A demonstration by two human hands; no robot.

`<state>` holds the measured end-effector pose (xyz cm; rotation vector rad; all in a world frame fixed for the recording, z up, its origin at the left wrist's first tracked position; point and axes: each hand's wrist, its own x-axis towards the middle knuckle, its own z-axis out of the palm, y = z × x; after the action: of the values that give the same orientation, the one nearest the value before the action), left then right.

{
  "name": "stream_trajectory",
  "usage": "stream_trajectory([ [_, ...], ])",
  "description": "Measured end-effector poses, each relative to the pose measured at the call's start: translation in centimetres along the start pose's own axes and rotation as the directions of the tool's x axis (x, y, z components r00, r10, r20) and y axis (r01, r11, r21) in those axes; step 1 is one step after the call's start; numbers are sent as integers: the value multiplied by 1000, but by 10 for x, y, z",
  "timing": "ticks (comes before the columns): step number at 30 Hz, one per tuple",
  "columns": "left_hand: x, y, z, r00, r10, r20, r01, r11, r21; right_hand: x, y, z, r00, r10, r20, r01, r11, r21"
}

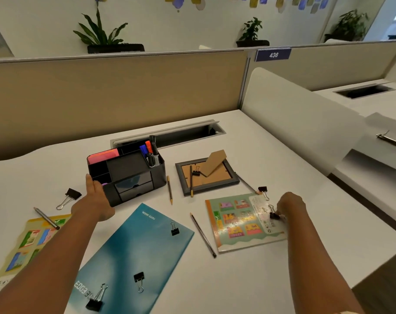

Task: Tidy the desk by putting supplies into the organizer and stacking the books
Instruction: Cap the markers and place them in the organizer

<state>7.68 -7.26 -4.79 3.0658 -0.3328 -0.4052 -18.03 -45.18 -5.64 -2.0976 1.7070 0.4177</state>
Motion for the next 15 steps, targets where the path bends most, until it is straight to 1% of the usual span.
stream_trajectory([
  [3, 1, 0, -1, 1000, 10, -2, -10, 1000, -13, 2, 6, -1, 999, -22, -24, 22, 1000, 15],
  [5, 1, -1, -1, 1000, 11, 0, -11, 1000, -9, 0, 11, -4, 1000, -23, 10, 23, 999, -24],
  [8, 1, 0, -1, 1000, 6, -1, -6, 1000, -7, -3, 16, -5, 994, 29, 101, -18, 994, -103],
  [10, 1, 0, -1, 1000, 9, -3, -9, 1000, -5, -5, 18, -2, 991, 43, 125, -28, 992, -121],
  [13, -1, -1, -2, 1000, 10, 0, -10, 1000, 2, -4, 17, -1, 998, 23, 64, -20, 999, -35],
  [15, -4, 0, -3, 1000, 11, -6, -11, 1000, -5, -1, 14, -6, 1000, -14, -26, 15, 999, 46],
])
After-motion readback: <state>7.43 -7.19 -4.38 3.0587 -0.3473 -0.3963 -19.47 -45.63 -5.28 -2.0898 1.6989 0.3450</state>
